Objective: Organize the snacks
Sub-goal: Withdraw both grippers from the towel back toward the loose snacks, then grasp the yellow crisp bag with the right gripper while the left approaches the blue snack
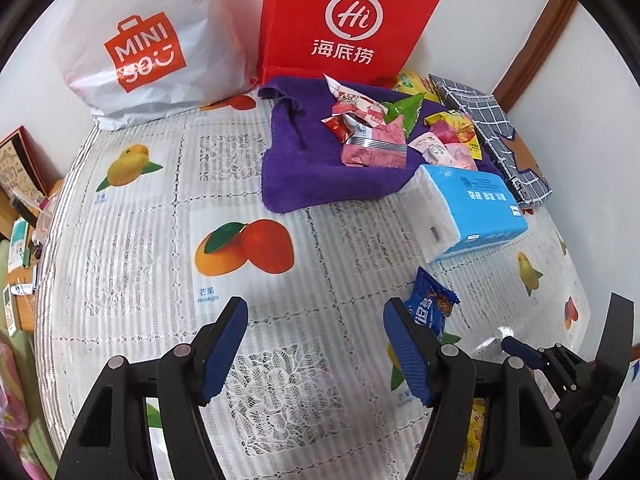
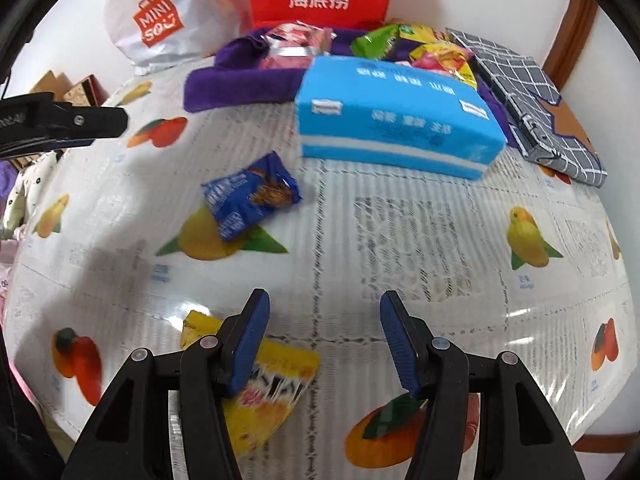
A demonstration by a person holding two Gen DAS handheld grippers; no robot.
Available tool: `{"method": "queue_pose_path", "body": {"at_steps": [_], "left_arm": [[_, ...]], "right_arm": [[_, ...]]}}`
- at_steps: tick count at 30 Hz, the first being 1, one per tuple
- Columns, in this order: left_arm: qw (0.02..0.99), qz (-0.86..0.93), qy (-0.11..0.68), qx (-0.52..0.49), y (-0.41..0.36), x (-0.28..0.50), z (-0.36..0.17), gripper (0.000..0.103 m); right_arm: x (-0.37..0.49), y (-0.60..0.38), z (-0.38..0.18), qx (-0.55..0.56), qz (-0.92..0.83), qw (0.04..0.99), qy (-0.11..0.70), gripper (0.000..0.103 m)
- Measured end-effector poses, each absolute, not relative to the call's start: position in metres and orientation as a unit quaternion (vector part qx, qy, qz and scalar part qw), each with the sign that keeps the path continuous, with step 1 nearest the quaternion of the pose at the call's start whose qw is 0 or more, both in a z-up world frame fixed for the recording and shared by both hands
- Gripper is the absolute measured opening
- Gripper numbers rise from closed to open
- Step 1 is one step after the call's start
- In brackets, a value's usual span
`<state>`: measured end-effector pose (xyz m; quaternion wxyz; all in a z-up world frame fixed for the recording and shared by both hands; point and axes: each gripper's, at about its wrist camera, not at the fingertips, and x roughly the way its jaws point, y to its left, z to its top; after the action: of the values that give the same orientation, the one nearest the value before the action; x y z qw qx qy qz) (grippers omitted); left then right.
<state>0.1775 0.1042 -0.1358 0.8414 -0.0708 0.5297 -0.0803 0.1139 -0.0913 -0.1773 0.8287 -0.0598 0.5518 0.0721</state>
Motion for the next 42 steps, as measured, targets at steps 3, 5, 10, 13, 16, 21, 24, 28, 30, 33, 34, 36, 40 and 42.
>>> {"method": "queue_pose_path", "body": {"at_steps": [3, 5, 10, 13, 16, 21, 24, 28, 30, 33, 34, 36, 40, 42], "left_arm": [[0.838, -0.077, 0.534, -0.077, 0.106, 0.178, -0.139, 0.068], [0.837, -0.077, 0.536, -0.081, 0.107, 0.179, -0.14, 0.068], [0.838, -0.084, 0.532, -0.085, 0.104, 0.18, -0.135, 0.068], [0.841, -0.085, 0.528, -0.086, 0.105, 0.178, -0.132, 0.068], [0.84, -0.085, 0.527, -0.091, 0.107, 0.177, -0.133, 0.068], [0.837, -0.088, 0.531, -0.092, 0.106, 0.177, -0.14, 0.068], [0.836, -0.091, 0.534, -0.09, 0.105, 0.178, -0.144, 0.068], [0.835, -0.094, 0.535, -0.089, 0.103, 0.18, -0.149, 0.068], [0.834, -0.097, 0.536, -0.089, 0.101, 0.182, -0.151, 0.068], [0.833, -0.101, 0.537, -0.088, 0.099, 0.185, -0.153, 0.068], [0.833, -0.102, 0.537, -0.088, 0.098, 0.186, -0.154, 0.068], [0.833, -0.106, 0.536, -0.086, 0.096, 0.188, -0.155, 0.068], [0.834, -0.11, 0.533, -0.084, 0.095, 0.191, -0.156, 0.068], [0.834, -0.114, 0.533, -0.083, 0.094, 0.193, -0.157, 0.068]], "right_arm": [[0.113, -0.098, -0.172, -0.049, 0.076, 0.829, 0.551, 0.057], [0.11, -0.101, -0.164, -0.03, 0.084, 0.831, 0.549, 0.057], [0.092, -0.085, -0.137, -0.034, 0.114, 0.837, 0.533, 0.057], [0.077, -0.073, -0.135, -0.049, 0.13, 0.834, 0.534, 0.057], [0.066, -0.064, -0.145, -0.065, 0.137, 0.823, 0.547, 0.057], [0.061, -0.059, -0.169, -0.102, 0.123, 0.811, 0.562, 0.057], [0.064, -0.064, -0.176, -0.103, 0.117, 0.813, 0.561, 0.057], [0.068, -0.072, -0.175, -0.103, 0.109, 0.817, 0.557, 0.045], [0.07, -0.077, -0.175, -0.106, 0.102, 0.82, 0.552, 0.042], [0.078, -0.086, -0.175, -0.101, 0.091, 0.825, 0.548, 0.041], [0.082, -0.09, -0.175, -0.1, 0.087, 0.827, 0.546, 0.04], [0.09, -0.097, -0.175, -0.096, 0.079, 0.83, 0.543, 0.04], [0.108, -0.106, -0.176, -0.093, 0.066, 0.836, 0.537, 0.04], [0.119, -0.112, -0.177, -0.088, 0.059, 0.839, 0.534, 0.039]]}}
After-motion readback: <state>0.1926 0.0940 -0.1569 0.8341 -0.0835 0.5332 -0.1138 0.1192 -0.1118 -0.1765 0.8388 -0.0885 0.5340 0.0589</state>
